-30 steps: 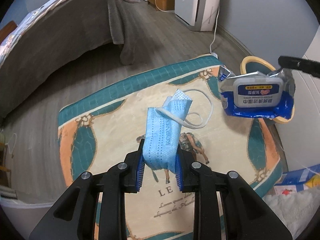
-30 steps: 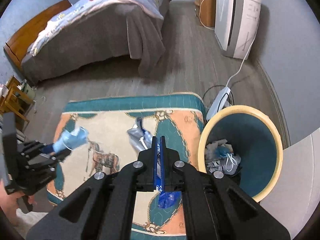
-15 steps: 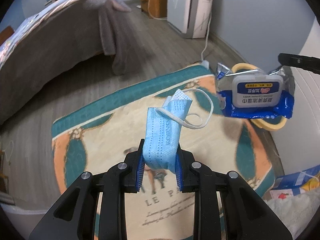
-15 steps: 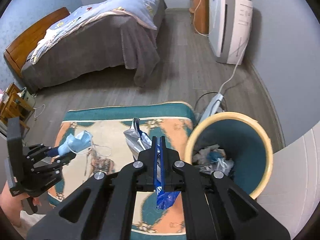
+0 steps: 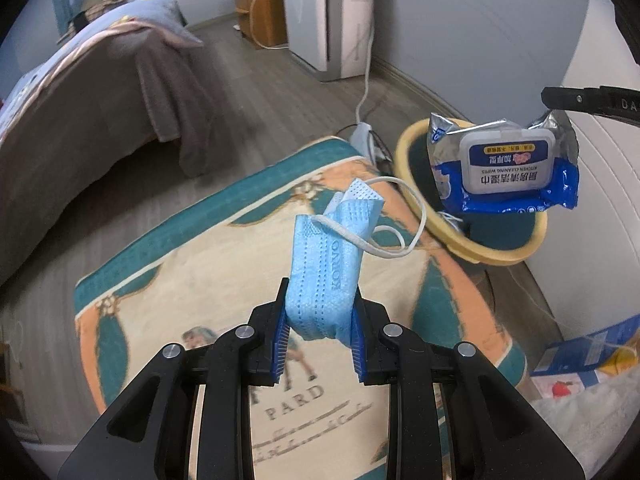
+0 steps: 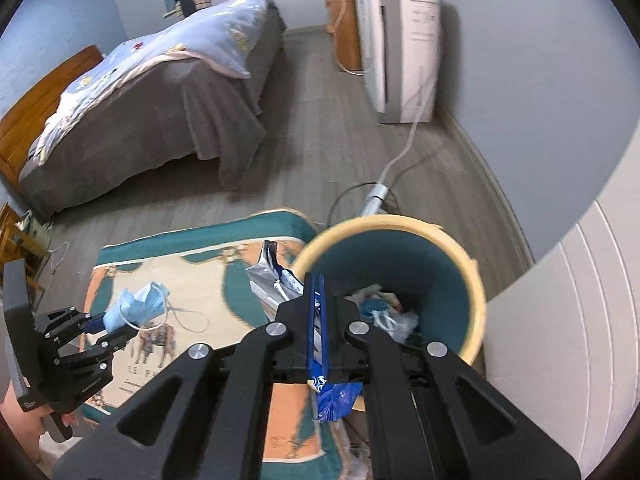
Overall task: Collect trash
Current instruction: 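Carry the wet-wipes packet over the bin with the right tool while the left tool carries the mask, then release the wet-wipes packet into the bin with the right tool while the left tool releases the mask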
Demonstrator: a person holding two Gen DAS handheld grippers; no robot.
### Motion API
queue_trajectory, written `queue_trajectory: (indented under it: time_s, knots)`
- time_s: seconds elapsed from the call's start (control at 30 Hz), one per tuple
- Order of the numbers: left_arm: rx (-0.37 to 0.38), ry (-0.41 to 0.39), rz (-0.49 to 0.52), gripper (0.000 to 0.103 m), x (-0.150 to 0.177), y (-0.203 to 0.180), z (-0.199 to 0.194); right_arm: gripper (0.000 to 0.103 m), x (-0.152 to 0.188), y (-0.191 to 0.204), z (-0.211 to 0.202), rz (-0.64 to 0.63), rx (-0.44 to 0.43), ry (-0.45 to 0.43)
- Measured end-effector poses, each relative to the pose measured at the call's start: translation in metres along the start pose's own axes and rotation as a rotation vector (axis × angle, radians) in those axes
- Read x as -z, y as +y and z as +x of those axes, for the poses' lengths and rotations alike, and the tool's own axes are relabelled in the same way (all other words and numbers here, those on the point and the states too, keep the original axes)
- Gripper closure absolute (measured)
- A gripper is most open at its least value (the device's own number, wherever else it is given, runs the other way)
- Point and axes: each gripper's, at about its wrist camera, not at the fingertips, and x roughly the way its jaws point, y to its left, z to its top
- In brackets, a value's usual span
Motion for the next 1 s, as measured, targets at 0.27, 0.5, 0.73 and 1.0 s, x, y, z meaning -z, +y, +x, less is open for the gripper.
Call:
queue_trajectory:
  time_s: [0.27, 0.5, 0.73, 1.0]
  knots:
    - [0.085, -0.019, 0.083, 0.076, -0.022, -0.062, 0.012, 0.101, 0.009, -0.047, 0.01, 0.055, 0.1, 0.031]
    - [0.163, 0.003, 0.147, 0.076, -0.049, -0.128, 0.046, 0.101, 0.019, -0.073, 0.026, 0.127, 0.15, 0.073]
    - [0.112, 0.016, 0.2, 0.071, -0.072, -0.15, 0.077, 0.101, 0.021, -0.084, 0.041, 0.165, 0.167, 0.072]
    - [0.098, -0.022, 0.113, 0.029, -0.088, -0.137, 0.097, 0.091, 0.013, -0.086, 0.059, 0.177, 0.154, 0.012]
